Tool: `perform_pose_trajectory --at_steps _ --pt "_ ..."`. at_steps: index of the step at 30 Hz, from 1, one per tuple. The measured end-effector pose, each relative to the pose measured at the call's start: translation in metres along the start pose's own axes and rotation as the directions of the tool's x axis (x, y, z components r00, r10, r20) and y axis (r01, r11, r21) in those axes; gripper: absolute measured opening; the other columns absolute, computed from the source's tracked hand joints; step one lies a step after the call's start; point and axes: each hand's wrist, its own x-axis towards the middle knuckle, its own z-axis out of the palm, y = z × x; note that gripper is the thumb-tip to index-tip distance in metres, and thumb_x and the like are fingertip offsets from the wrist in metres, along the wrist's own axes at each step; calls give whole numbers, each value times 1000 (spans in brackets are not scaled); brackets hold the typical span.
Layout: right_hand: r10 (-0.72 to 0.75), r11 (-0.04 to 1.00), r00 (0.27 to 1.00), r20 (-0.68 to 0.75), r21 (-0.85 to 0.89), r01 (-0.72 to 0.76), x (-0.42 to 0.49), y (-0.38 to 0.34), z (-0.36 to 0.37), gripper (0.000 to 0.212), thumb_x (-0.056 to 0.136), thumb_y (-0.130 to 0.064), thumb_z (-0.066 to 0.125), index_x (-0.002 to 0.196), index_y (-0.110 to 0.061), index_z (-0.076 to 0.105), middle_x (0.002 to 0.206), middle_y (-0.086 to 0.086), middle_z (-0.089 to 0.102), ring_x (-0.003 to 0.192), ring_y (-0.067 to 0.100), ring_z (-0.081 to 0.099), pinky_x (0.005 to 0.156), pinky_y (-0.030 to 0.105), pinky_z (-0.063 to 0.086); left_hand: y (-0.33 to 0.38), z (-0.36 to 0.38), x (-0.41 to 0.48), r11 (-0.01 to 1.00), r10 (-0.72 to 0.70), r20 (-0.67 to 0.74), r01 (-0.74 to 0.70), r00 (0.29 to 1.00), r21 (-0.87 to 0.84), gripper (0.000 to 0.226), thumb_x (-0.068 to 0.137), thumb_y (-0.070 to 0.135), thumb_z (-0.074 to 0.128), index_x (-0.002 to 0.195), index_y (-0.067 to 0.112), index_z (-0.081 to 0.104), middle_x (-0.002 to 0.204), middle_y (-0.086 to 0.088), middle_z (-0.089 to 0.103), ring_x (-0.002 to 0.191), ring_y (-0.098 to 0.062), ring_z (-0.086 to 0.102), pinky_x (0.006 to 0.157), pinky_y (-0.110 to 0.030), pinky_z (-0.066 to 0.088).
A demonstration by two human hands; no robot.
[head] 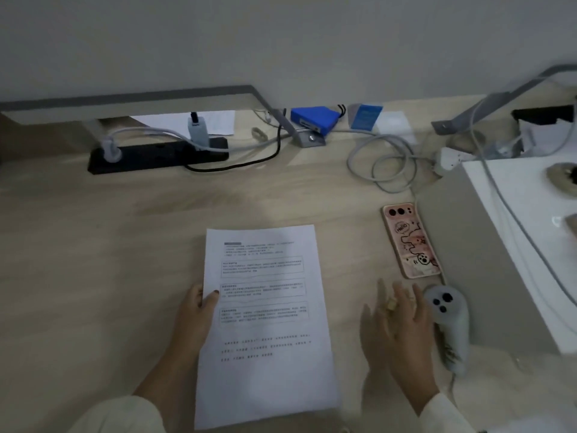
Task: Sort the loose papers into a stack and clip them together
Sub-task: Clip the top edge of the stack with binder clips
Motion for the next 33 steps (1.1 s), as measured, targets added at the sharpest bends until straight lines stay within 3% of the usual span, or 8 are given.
perform_pose_trajectory --at_steps 2,5,9,14,20,27,30,33 --pt "27 997 997 66 -67 -23 3 9 2 59 87 -35 42 140 -11 34 150 20 25 141 35 18 111 48 20 0 2 2 1000 3 2 -3 1000 8 22 91 22 51 109 9 55 104 -11 67 92 -29 66 84 -50 53" --pt "32 997 989 141 -68 -22 5 14 14 55 95 -31 35 146 -16 21 156 15 11 144 29 5 116 42 11 1 3 4 1000 10 3 -10 1000 3 22 91 21 51 110 10 56 105 -10 67 92 -28 66 85 -49 53" --pt "-28 1000 988 149 16 26 7 -2 33 53 97 -20 35 146 -10 18 156 13 9 144 25 5 117 37 12 1 3 6 1000 12 6 -12 1000 -13 17 92 19 51 106 10 56 101 -8 68 89 -25 66 78 -42 54" --pt "-183 983 968 172 30 180 21 -41 60 54 96 -27 24 143 0 21 154 16 14 144 25 10 117 34 12 1 -5 8 1000 17 -3 -17 1000 -25 20 93 18 50 109 8 56 101 -6 67 87 -19 65 64 -28 50" --pt "-310 951 906 289 81 300 45 -92 88 52 99 -19 28 146 -5 13 157 7 3 144 15 0 115 23 1 -7 -37 13 997 -16 -67 11 998 -70 20 93 18 49 109 8 54 100 -6 66 83 -17 64 61 -25 47" --pt "-414 908 867 278 57 415 59 -131 105 56 91 -25 33 141 0 28 152 20 22 141 33 18 115 37 13 -22 -80 21 997 -40 -162 29 986 -71 16 92 17 50 107 12 55 98 -3 66 87 -19 65 71 -33 51" --pt "-376 926 908 184 104 362 64 -141 89 56 87 -31 38 136 -5 39 145 17 37 133 33 32 111 44 26 -24 -87 25 998 -42 -167 33 985 -56 14 91 17 50 103 11 56 97 -4 66 89 -22 64 73 -35 51" --pt "-198 979 979 54 68 194 79 -142 76 37 91 -29 50 119 -5 54 118 16 58 109 34 47 93 42 38 -24 -87 27 999 -35 -181 31 983 -25 12 92 19 49 101 13 55 91 3 64 86 -19 63 68 -32 49"
